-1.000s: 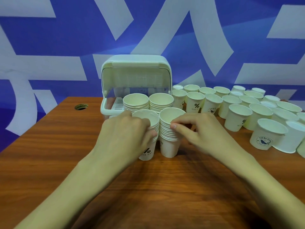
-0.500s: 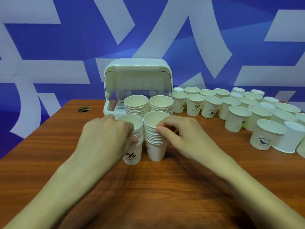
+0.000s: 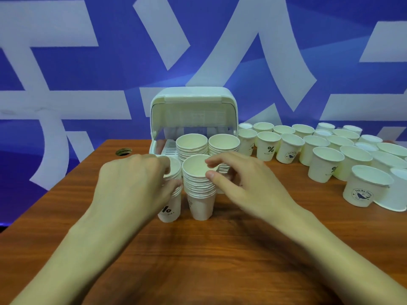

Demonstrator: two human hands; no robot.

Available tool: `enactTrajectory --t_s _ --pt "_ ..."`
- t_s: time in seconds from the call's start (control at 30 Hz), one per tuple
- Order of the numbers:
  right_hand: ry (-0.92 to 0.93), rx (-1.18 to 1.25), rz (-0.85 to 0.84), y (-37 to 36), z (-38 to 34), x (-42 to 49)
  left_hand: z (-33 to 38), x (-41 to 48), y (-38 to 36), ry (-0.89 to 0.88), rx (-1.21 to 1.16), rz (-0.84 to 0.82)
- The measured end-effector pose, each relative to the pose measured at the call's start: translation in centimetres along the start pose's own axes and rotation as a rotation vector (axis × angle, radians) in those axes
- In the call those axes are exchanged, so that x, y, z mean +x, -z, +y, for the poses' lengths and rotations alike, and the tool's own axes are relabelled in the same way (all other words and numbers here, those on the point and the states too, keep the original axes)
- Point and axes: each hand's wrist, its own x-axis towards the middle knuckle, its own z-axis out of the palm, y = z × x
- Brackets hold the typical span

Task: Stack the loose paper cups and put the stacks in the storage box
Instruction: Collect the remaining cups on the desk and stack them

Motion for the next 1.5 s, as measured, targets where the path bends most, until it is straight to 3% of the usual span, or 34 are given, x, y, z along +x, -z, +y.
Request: enactTrajectory --t_s 0.17,0.33,0.47,0.6,0.77,1.07,1.3,1.5 --pt "-0.090 -0.082 0.141 5.4 3.7 -0.3 6.1 2.8 2.9 -0.170 -0.095 0.182" --pt "-0.334 -0.316 0.073 9.1 11.2 -0.9 15.5 8.0 1.3 -0.351 -0.157 0.077" --pt "-0.463 -0.470 -0.032 10.1 15.9 -0.5 20.4 11.3 -1.8 -0.320 -0.182 0.040" --pt "-0.502 -0.546 0.041 9.5 18.8 1.6 23.3 14.6 -5.6 -0.229 -0.233 -0.003" --pt "-0.441 -0.767 0.067 6.7 19.8 4.2 24.3 18.0 -10.2 -0.132 -0.320 -0.042" --pt "-0.485 -0.843 -0.008 6.5 21.5 6.0 24.8 20.5 -14.1 -0.185 -0.340 -0.086" --pt "-0.438 -0.806 0.051 7.3 20.9 5.7 24.1 19.1 -11.4 -0.195 -0.397 -0.043" --pt "-0.408 -0.757 0.147 9.9 15.9 5.3 21.4 16.9 -6.6 -0.154 -0.429 0.071"
